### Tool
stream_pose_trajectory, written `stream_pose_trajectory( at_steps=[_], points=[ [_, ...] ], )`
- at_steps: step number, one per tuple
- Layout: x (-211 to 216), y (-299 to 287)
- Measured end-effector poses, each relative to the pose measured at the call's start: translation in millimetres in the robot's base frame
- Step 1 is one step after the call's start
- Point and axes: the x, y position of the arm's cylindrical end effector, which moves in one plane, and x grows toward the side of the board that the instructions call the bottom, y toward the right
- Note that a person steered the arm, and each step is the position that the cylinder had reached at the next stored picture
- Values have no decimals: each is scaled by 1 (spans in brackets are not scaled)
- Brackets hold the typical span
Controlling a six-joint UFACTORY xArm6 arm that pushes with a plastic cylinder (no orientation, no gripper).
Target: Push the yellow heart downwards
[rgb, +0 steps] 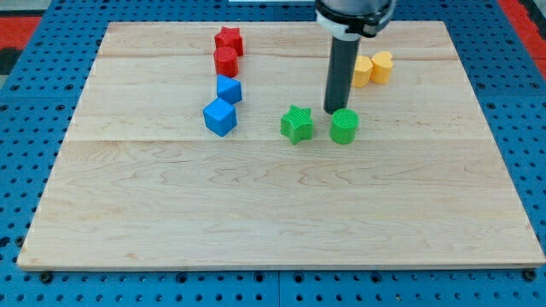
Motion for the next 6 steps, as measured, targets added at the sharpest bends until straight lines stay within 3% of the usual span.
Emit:
stream_pose_trajectory(
  at_steps=[1, 2, 3, 4, 6],
  points=[
    [-21, 32],
    [-42, 121],
    [-112, 135],
    [-129, 81],
    [-73, 83]
  ],
)
